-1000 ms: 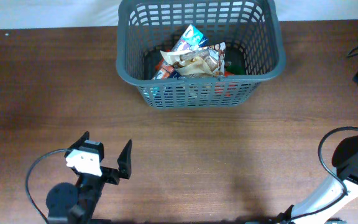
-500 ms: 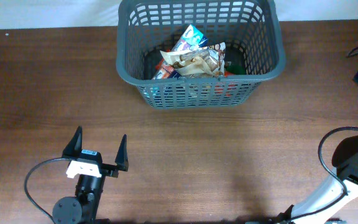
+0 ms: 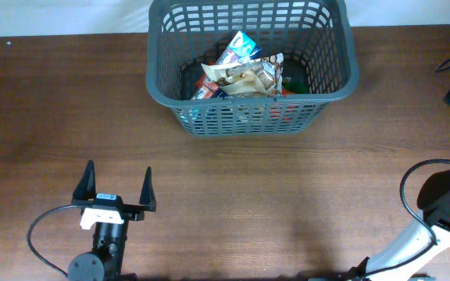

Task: Pack container

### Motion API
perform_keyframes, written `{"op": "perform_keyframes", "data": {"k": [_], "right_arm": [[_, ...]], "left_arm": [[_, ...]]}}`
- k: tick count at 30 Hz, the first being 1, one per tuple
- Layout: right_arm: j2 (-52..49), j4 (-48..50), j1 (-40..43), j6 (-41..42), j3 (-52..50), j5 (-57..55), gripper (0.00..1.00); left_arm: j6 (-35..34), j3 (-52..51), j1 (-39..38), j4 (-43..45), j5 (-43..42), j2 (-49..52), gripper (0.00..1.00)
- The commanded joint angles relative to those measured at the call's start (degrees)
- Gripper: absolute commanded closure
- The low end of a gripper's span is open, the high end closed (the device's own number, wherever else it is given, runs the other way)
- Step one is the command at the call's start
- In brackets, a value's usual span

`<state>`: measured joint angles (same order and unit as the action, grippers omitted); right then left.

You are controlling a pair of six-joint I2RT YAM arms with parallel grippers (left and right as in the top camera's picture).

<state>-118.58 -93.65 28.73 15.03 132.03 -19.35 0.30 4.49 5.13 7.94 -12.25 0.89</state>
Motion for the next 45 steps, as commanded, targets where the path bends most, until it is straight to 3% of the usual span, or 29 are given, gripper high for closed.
{"op": "perform_keyframes", "data": {"k": [1,10,16,45], "right_arm": [[0.02,0.02,0.17,0.72,-0.20,-0.11,0.01],[0.02,0.02,0.17,0.72,-0.20,-0.11,0.01],[0.02,0.02,0.17,0.72,-0.20,-0.11,0.01],[0.02,0.02,0.17,0.72,-0.20,-0.11,0.01]], "left_arm": [[1.05,-2.10,0.28,-0.24,-0.87,-0.61,0.01],[1.05,-3.93,-0.68,-2.93,-1.75,-0.61,0.01],[1.03,-3.93,-2.89,-11.67,-1.73,-0.61,0.01],[1.07,-3.93,-2.84,-11.58,-0.22,-0.59,0.01]]}}
